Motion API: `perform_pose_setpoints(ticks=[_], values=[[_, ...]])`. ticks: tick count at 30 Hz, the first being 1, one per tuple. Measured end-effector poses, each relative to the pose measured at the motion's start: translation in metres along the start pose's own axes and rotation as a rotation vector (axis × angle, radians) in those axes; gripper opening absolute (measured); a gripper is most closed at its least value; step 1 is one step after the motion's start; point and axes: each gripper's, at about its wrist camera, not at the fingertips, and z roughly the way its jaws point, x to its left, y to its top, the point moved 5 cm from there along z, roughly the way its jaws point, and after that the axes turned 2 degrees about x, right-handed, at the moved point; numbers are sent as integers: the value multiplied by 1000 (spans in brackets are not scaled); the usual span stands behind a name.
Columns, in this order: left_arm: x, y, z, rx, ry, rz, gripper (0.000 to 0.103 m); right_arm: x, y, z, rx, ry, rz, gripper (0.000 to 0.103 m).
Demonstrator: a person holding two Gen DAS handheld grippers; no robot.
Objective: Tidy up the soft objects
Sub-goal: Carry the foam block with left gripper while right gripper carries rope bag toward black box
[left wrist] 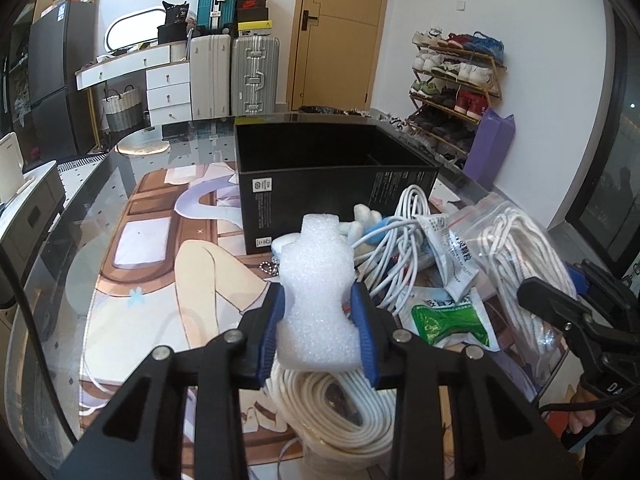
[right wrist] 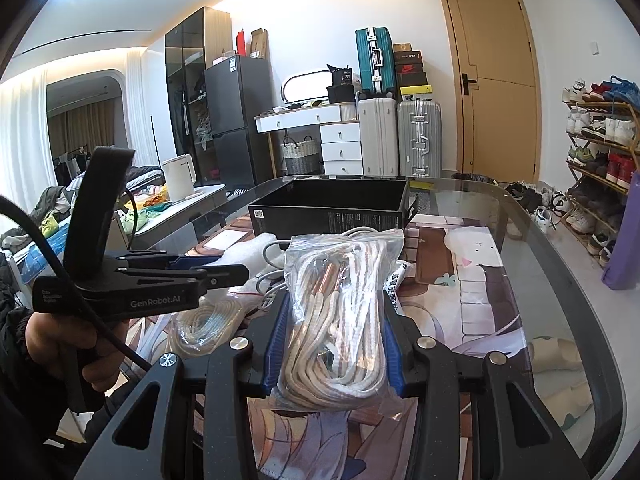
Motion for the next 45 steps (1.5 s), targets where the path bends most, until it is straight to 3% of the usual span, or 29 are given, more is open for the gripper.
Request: perform_pose_setpoints(ticks=[12, 22, 45], values=[[-2, 13, -26, -75, 17, 10, 33, 0, 10, -4, -25, 0, -4, 41], [-5, 30, -39, -126, 45, 41, 33, -11, 41, -11, -63, 6, 1, 41], [5, 75, -31, -151, 90, 47, 33, -20, 97, 20, -33, 57, -7, 41]])
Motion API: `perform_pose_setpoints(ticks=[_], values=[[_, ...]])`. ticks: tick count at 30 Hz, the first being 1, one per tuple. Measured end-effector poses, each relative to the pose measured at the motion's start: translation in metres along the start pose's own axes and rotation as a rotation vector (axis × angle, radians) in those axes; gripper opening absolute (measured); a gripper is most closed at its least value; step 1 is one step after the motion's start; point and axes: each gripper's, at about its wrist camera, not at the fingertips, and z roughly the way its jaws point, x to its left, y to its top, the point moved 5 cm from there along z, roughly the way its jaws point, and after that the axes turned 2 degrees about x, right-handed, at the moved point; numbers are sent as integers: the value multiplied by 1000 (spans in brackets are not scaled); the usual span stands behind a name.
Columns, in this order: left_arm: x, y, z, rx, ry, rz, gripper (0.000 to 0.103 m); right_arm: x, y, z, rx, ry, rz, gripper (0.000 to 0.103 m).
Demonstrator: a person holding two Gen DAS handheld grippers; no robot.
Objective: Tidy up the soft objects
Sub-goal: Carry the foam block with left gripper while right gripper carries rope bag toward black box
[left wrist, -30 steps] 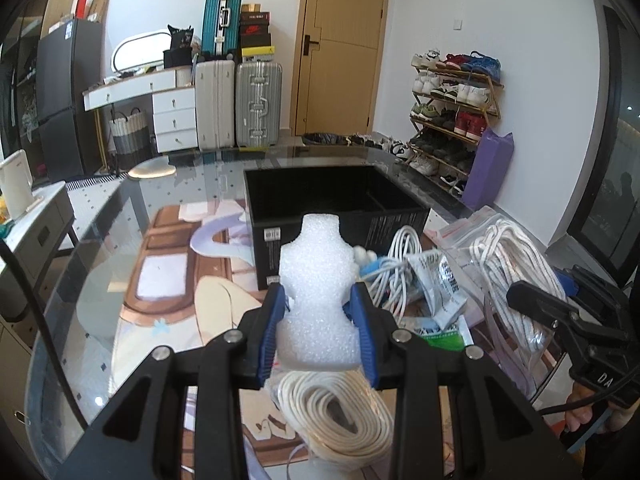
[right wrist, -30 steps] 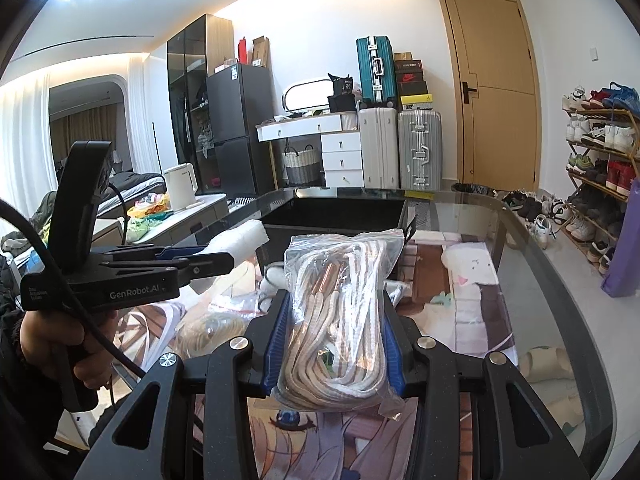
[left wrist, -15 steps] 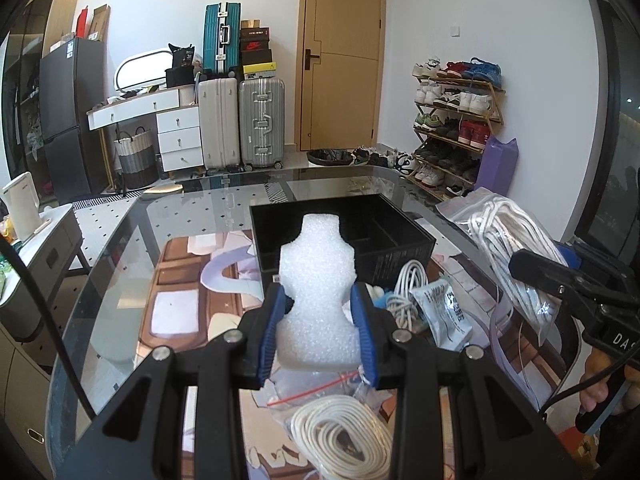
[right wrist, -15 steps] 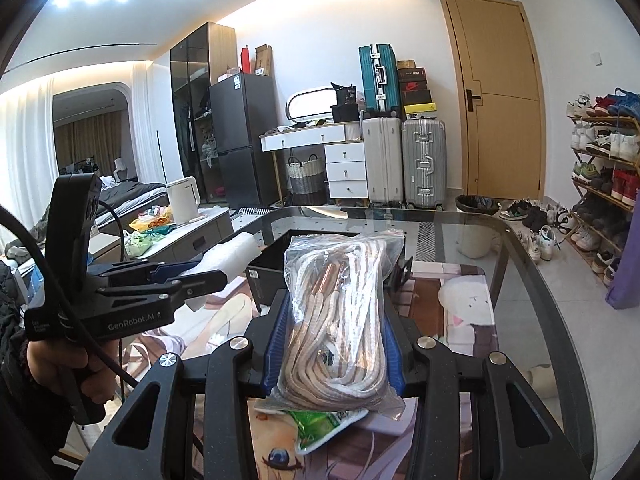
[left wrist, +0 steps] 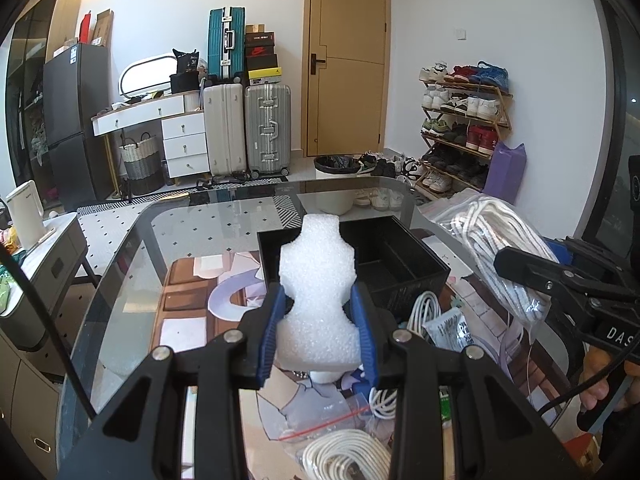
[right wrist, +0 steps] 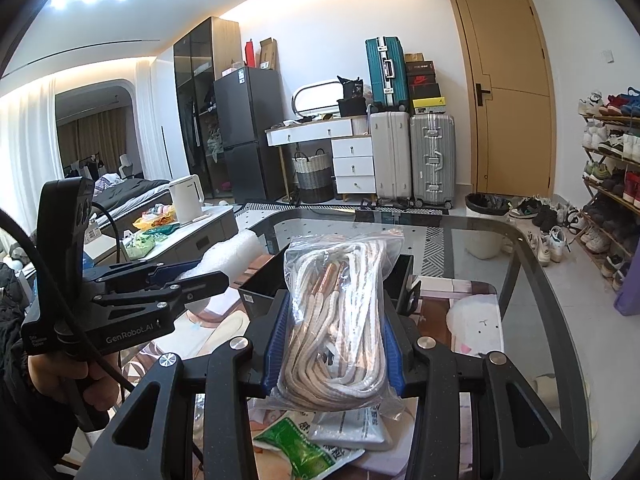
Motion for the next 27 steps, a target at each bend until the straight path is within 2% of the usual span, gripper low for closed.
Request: perform_pose_setpoints(ticks=[13, 27], values=[[7, 12, 22, 30, 4, -9, 33, -7, 27, 31, 18, 10, 20, 41], [4, 26, 48, 47, 2, 1, 33, -15, 39, 66, 68, 33, 28, 41]])
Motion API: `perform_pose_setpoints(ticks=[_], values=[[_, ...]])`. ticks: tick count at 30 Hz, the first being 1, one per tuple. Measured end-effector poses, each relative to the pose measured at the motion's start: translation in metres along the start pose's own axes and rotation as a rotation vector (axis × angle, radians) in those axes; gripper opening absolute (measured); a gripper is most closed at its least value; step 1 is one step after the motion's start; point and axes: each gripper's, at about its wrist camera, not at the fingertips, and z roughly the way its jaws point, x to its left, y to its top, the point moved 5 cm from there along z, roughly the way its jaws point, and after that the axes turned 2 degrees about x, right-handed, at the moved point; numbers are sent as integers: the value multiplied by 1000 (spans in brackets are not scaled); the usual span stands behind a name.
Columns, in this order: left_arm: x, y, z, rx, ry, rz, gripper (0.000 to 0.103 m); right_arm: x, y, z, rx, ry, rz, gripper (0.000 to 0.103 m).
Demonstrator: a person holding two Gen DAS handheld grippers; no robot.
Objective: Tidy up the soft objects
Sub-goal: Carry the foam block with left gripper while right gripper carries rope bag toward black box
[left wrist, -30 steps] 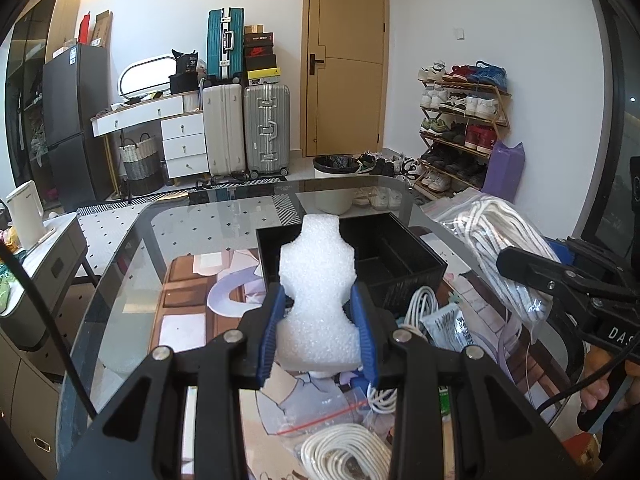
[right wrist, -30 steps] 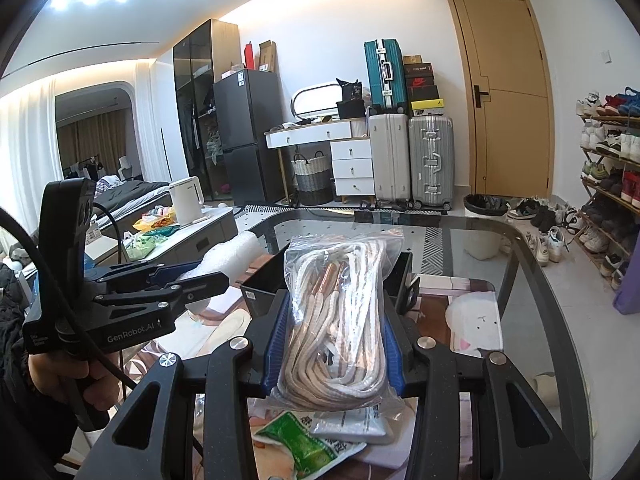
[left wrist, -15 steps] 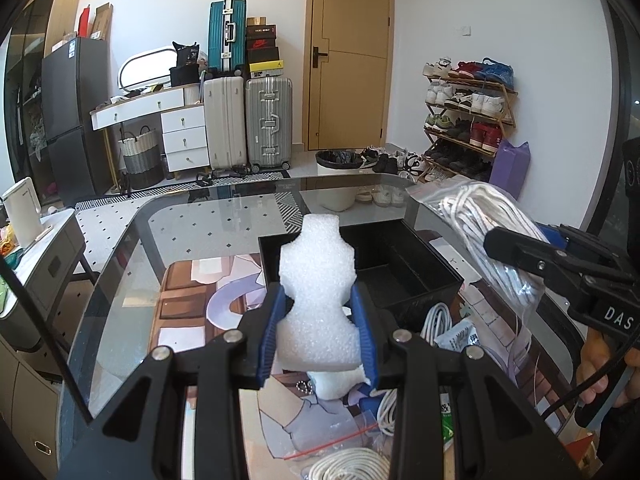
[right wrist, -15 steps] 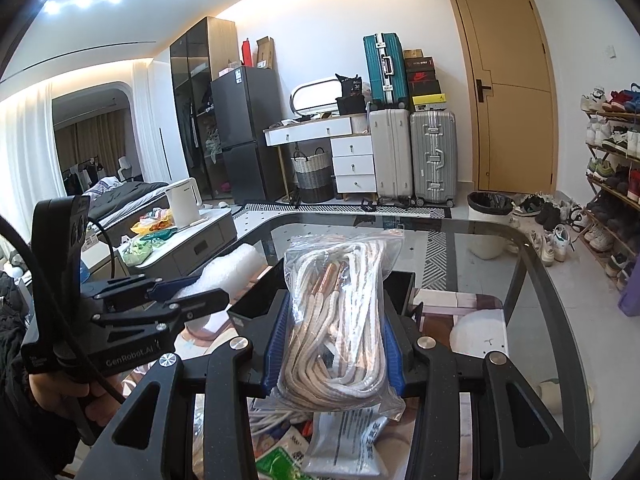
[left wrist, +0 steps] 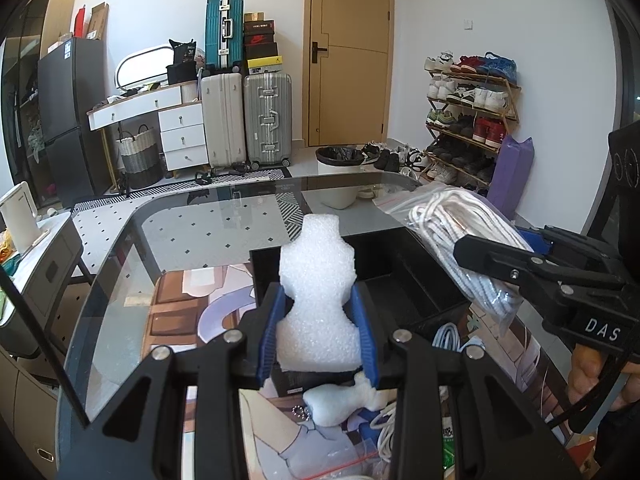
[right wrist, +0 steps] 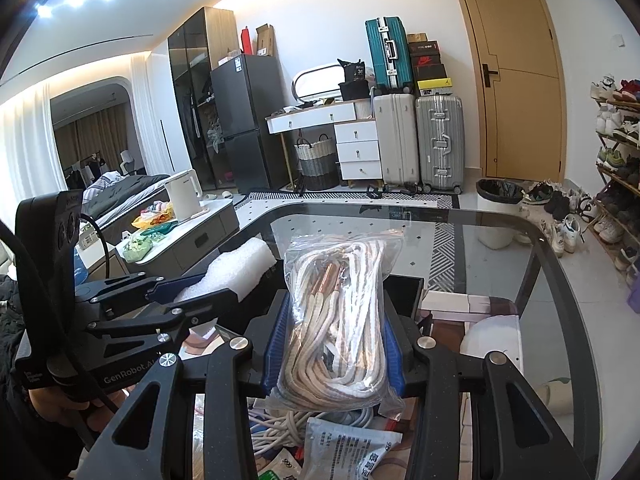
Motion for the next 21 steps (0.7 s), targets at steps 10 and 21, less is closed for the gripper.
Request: perform_pose_setpoints(ticks=[10, 21], values=[[2, 4, 15, 17, 7, -20, 33, -5, 6, 17, 32, 0, -4, 41], [11, 9, 31, 30, 10, -26, 33, -4, 11, 35, 72, 1, -17, 41]])
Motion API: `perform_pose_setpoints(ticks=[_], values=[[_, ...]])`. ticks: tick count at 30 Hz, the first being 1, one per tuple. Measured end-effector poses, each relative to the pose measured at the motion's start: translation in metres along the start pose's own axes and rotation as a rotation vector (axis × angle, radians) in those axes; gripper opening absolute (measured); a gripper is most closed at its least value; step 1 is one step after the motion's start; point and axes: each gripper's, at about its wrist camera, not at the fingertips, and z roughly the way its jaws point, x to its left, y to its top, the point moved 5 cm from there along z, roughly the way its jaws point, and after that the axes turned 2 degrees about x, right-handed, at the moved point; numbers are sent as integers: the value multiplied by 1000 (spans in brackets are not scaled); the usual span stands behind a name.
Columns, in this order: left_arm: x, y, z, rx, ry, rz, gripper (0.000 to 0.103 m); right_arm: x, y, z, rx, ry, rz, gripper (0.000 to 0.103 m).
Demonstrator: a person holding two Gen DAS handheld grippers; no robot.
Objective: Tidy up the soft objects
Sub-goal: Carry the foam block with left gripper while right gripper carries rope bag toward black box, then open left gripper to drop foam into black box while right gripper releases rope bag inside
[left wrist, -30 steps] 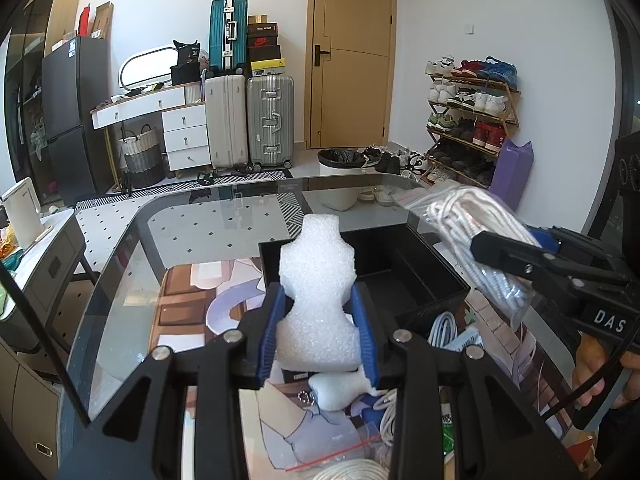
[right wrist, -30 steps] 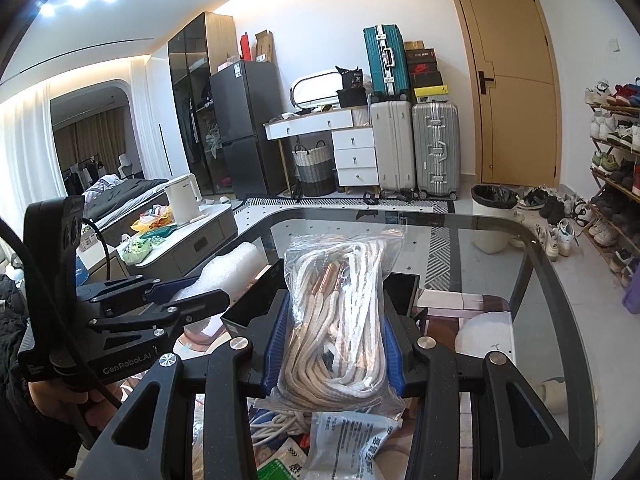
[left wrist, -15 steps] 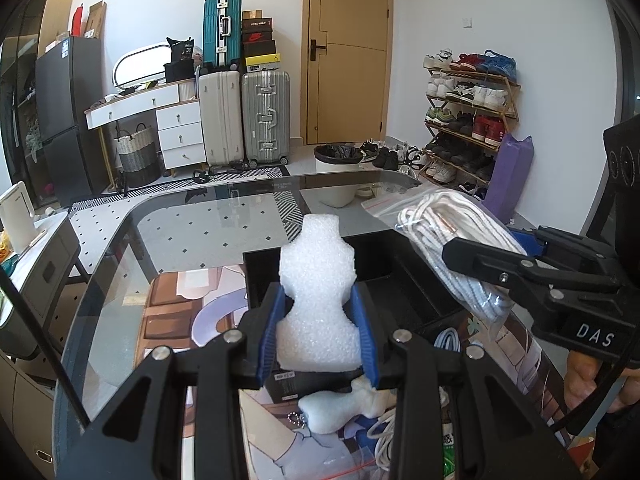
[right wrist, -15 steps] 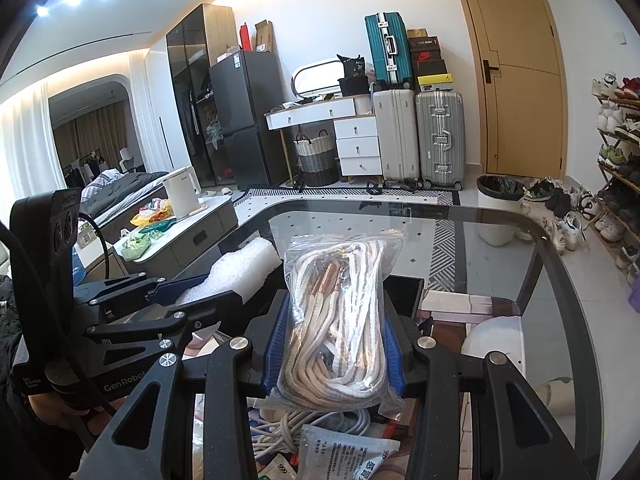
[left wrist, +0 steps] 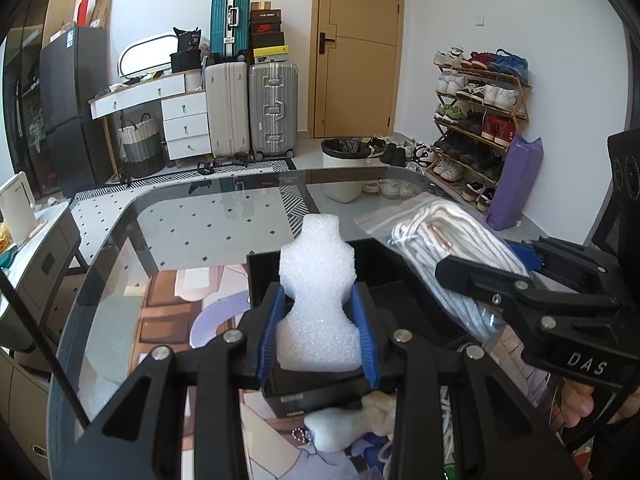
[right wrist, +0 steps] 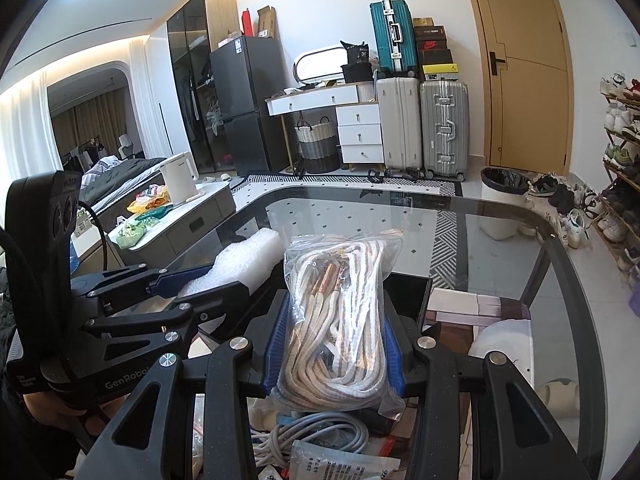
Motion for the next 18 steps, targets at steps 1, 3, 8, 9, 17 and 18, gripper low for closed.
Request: perform_pose_setpoints(ticks=[1, 3, 8, 9, 17, 18], values=[[0, 2, 0, -2, -2, 4, 33, 0, 1, 1, 0, -3, -3, 41], [1, 5, 0, -10, 2, 14, 33, 1, 2, 1, 1, -3, -6, 41], [4, 15, -1, -26, 10, 23, 33, -3, 4, 2, 3, -9, -7, 41], [5, 14, 0, -24, 9, 19, 33, -4, 4, 3, 3, -10, -7, 41], [1, 2, 11, 16, -10, 21, 33, -8, -4, 9, 29, -8, 0, 41], [0, 2, 12, 19, -12, 21, 33, -8, -5, 10, 33, -8, 0, 41]])
